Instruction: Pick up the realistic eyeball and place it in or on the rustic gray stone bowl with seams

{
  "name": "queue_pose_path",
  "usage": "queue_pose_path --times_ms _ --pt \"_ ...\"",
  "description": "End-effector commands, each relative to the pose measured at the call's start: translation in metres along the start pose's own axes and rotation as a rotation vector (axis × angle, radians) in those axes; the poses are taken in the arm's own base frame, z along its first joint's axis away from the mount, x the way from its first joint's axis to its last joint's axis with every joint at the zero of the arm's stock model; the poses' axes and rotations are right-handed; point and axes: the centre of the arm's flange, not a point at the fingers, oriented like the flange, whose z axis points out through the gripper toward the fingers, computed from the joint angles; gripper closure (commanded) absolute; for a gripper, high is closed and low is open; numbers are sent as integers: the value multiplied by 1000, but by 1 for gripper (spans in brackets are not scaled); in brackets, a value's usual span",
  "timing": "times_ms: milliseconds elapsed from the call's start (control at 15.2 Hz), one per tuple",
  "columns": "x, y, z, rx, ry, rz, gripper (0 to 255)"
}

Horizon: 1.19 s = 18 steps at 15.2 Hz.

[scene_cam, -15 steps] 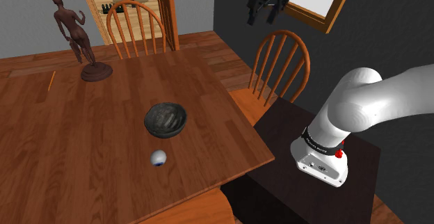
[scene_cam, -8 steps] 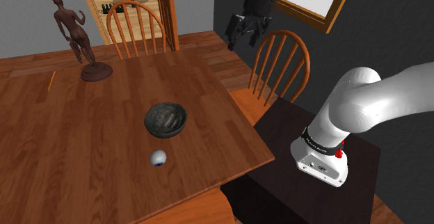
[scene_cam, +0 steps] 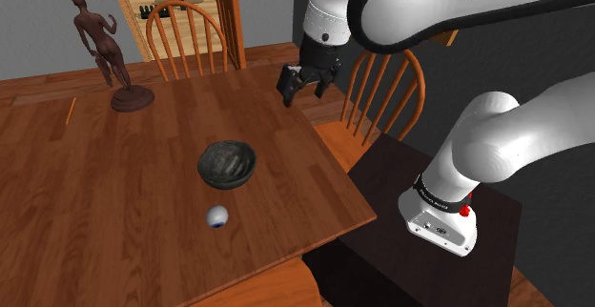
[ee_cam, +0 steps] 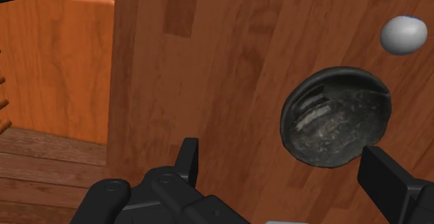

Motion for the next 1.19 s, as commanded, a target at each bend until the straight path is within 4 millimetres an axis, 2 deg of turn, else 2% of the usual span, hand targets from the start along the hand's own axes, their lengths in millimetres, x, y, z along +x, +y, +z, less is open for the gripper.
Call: queue_pose_path --times_ms 0,1122 --pt "-5 -19 19 -4 6 4 0" --pt "-41 -174 186 -56 48 22 0"
